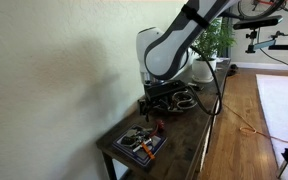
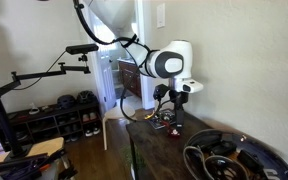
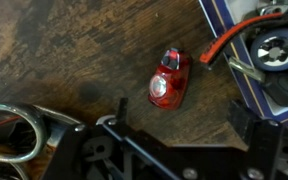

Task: Put the red object on the table on the object on the right

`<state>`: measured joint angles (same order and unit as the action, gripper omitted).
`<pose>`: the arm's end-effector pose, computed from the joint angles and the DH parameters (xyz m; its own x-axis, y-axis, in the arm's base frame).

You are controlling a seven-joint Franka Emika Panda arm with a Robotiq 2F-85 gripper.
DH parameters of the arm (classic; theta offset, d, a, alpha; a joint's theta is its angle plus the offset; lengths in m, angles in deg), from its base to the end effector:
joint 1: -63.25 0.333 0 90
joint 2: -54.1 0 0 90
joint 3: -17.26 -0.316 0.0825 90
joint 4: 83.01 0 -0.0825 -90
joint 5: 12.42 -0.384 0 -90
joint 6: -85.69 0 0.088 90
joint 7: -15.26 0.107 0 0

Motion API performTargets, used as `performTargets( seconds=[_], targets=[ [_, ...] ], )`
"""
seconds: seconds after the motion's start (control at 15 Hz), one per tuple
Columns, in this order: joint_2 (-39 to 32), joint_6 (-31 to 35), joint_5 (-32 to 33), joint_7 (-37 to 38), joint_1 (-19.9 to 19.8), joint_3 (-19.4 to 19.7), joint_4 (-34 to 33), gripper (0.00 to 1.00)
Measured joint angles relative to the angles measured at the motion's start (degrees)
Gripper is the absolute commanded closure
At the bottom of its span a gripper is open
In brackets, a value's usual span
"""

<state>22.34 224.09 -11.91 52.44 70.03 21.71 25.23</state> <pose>0.6311 0.0279 0.2087 0.8308 -0.5566 0.0068 -0.5561 -0.8294 0.0533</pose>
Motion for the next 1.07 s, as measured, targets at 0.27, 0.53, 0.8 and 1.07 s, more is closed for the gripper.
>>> performTargets(
  seconds=[0.27, 0.53, 0.8, 1.07],
  targets=[
    [0.0, 0.0, 0.0, 1.8, 0.0, 0.5, 1.3, 0.00],
    [0.0, 0.0, -0.2, 2.9, 0.0, 0.8, 2.2, 0.00],
    [0.0, 0.0, -0.9, 3.8, 0.0, 0.8, 3.1, 0.00],
    [0.0, 0.1, -1.7, 4.0, 0.0, 0.8, 3.9, 0.26]
  ],
)
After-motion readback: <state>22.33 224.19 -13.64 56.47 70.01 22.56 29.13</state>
